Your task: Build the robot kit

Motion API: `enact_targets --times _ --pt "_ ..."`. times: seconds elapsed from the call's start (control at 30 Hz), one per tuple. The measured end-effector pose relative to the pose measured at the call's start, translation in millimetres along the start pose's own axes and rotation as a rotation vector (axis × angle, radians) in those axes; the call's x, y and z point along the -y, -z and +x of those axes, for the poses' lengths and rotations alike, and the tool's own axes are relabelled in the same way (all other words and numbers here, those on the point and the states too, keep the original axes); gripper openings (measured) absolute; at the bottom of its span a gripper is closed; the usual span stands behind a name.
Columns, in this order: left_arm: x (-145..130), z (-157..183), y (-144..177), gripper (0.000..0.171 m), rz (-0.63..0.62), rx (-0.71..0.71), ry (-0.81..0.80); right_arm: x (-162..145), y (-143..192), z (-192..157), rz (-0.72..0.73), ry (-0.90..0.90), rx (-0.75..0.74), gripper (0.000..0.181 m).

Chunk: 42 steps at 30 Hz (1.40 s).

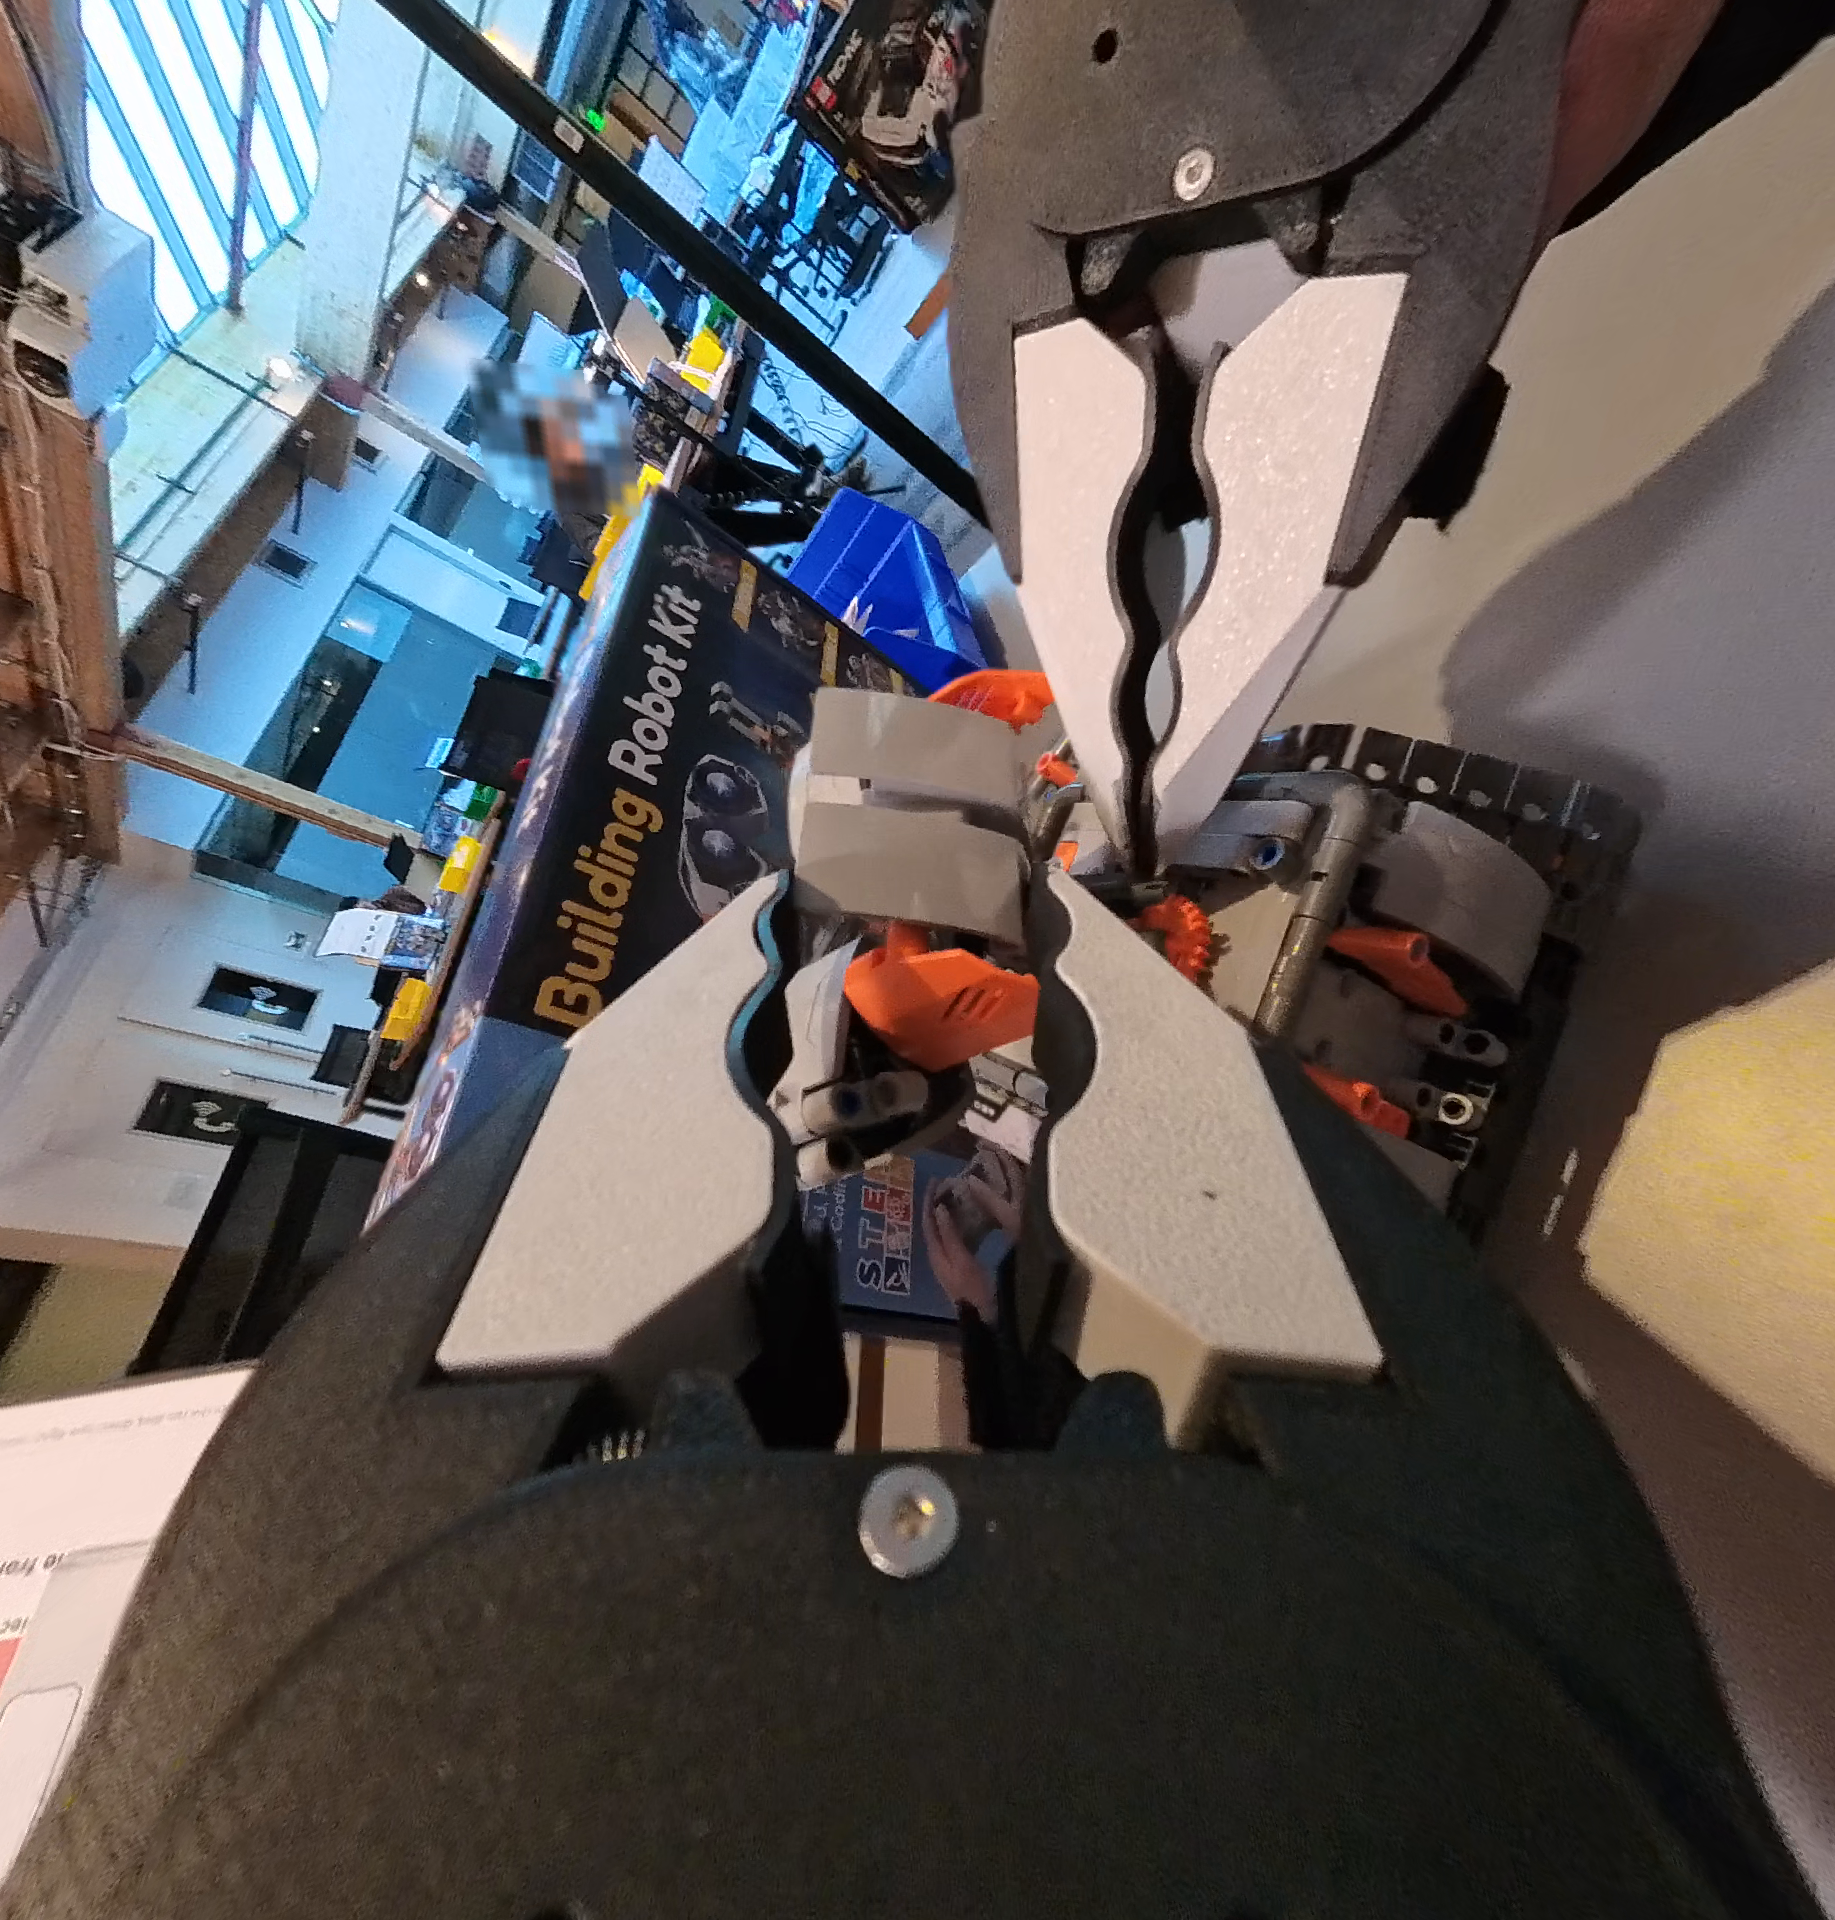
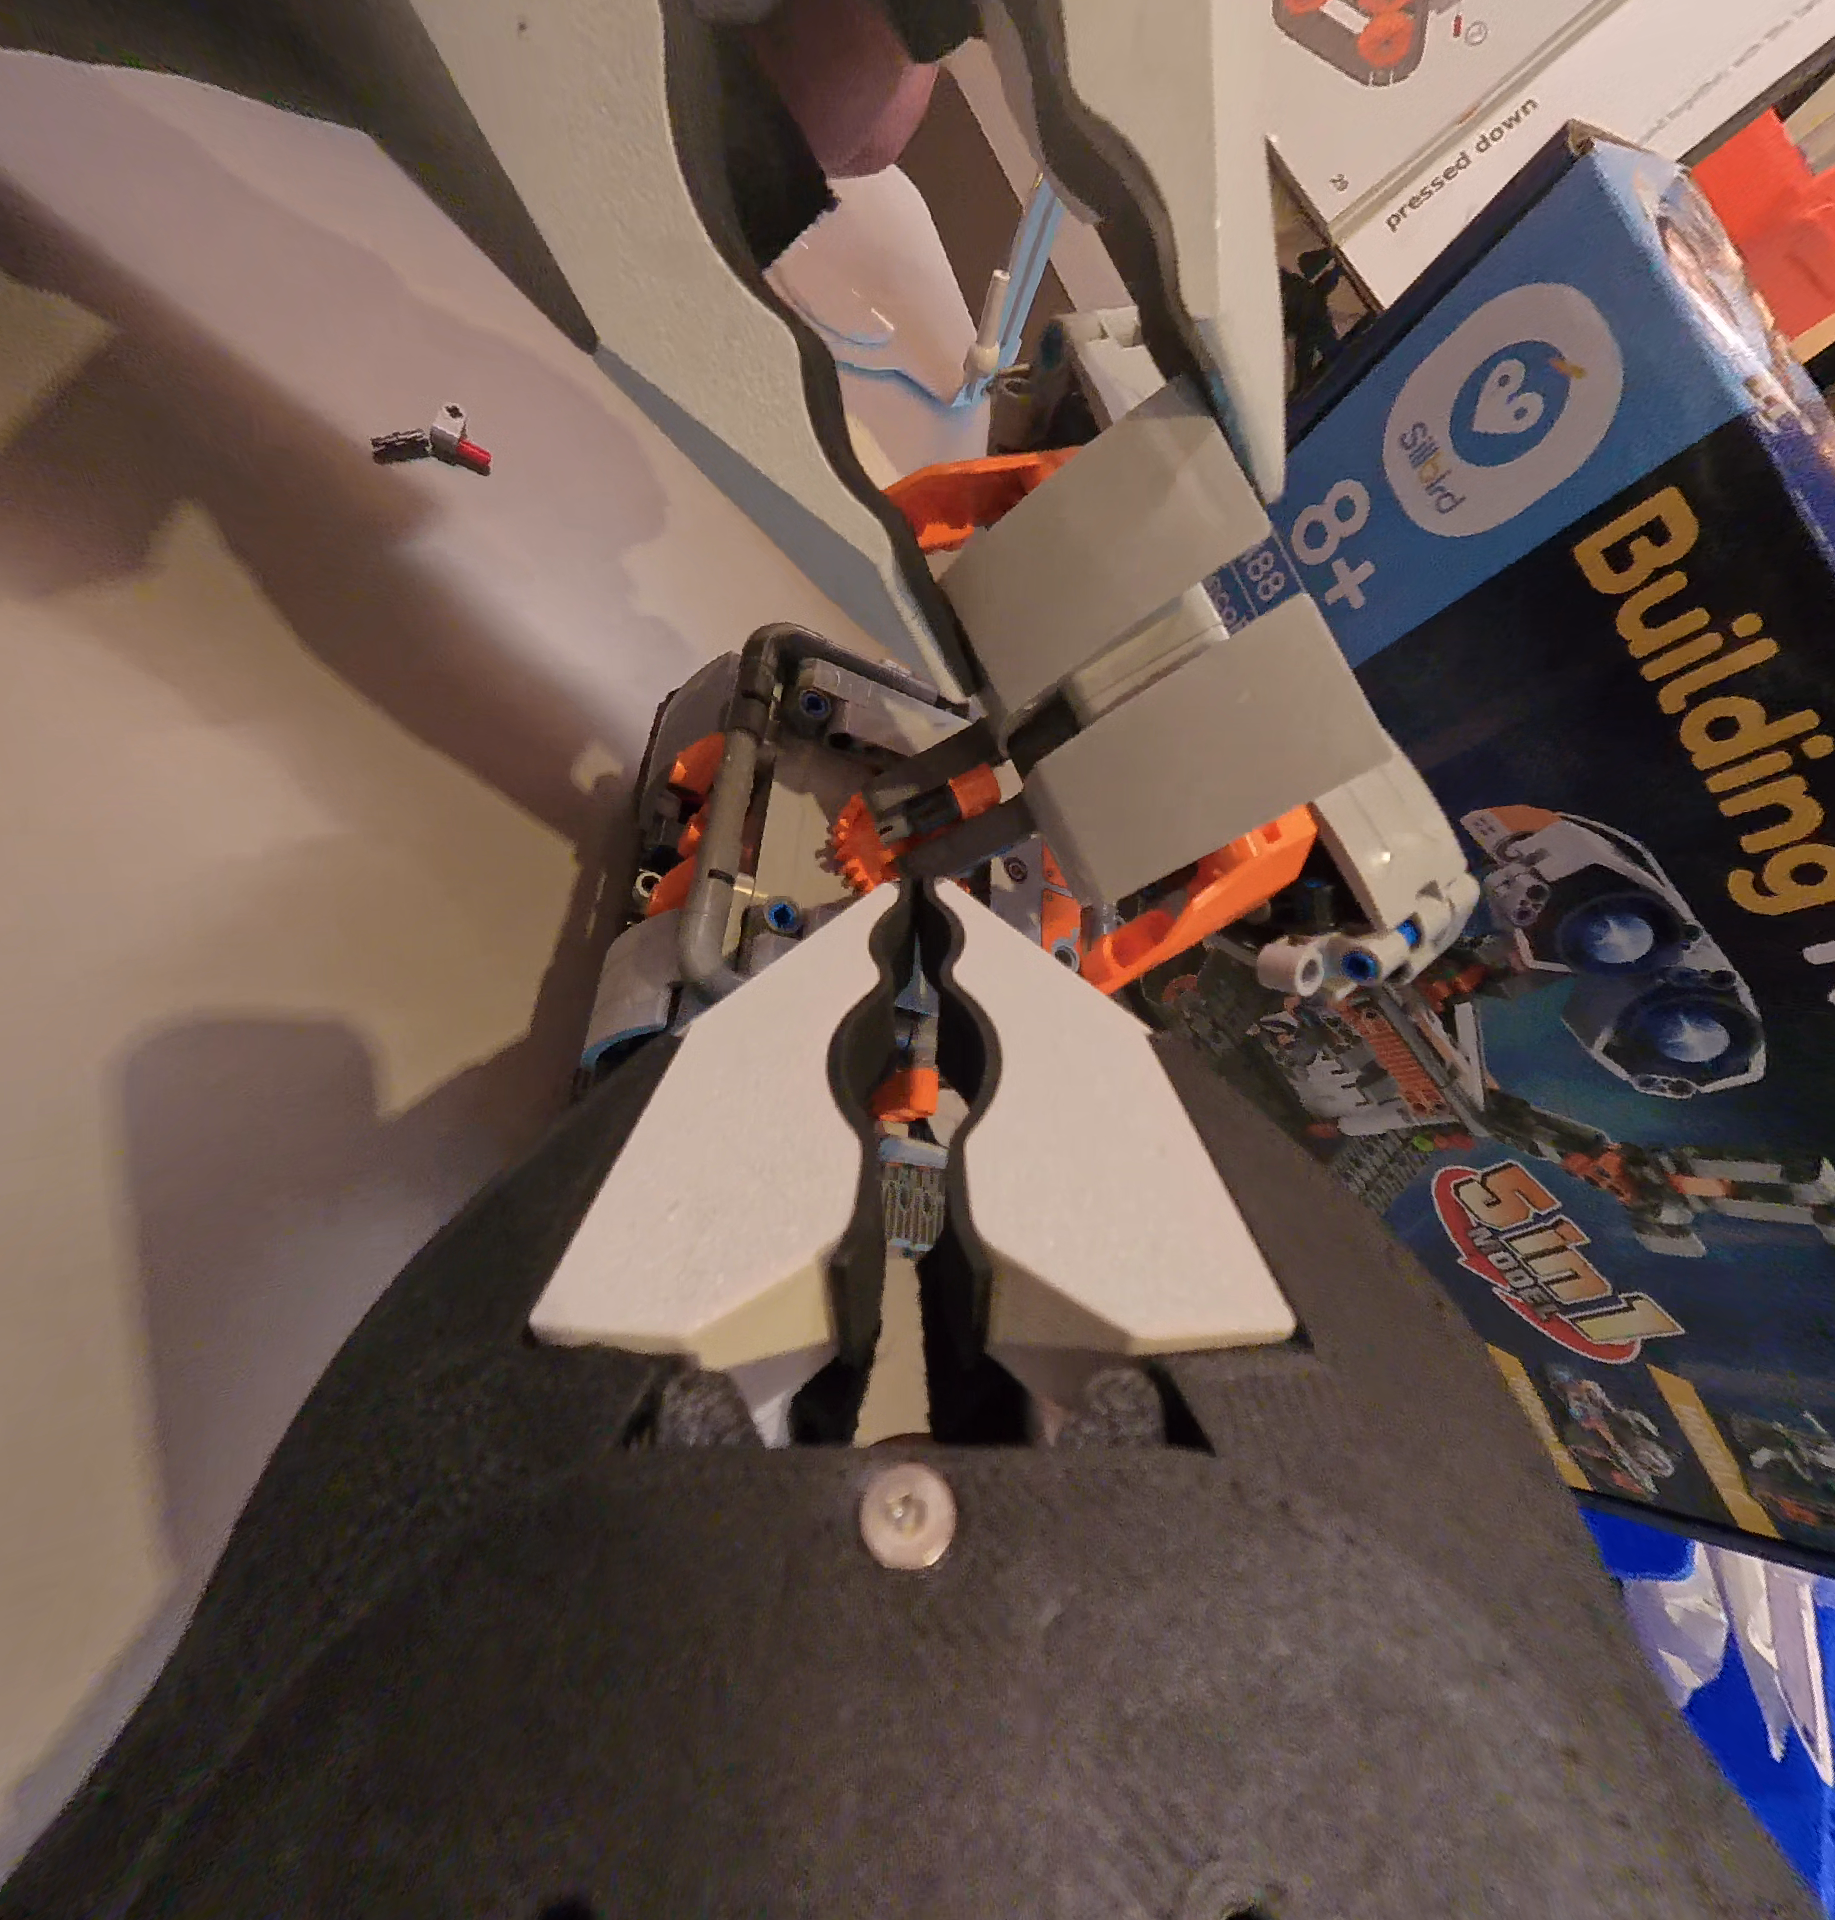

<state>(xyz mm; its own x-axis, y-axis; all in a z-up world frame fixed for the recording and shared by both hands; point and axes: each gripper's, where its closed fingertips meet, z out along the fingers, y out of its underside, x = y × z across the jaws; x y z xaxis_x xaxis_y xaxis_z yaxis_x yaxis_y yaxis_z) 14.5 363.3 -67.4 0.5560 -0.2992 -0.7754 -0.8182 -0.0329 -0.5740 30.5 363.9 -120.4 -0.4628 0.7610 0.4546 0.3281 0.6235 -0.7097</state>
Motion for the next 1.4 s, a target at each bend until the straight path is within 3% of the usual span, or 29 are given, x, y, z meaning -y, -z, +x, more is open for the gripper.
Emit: enact_targets --times 0.4,0.67,0.87,1.1,1.4 --pt "12 9 3 0.037 0.050 0.044 -0.010 -7 1 5 -0.017 0.013 -0.034 0.000" --pt "14 10 3 0.036 0.040 0.046 -0.005 -6 7 1 0.009 -0.217 -0.007 0.015" --pt "13 10 4 0.036 0.026 0.060 -0.005 -5 2 -4 -0.009 -0.416 -0.078 0.042" --pt "14 11 4 0.037 0.023 0.086 0.019 -2 -5 -5 0.003 -0.570 -0.169 0.040" --pt "12 9 6 0.032 0.049 0.083 0.101 -4 -11 0 -0.030 -0.580 -0.241 0.043"
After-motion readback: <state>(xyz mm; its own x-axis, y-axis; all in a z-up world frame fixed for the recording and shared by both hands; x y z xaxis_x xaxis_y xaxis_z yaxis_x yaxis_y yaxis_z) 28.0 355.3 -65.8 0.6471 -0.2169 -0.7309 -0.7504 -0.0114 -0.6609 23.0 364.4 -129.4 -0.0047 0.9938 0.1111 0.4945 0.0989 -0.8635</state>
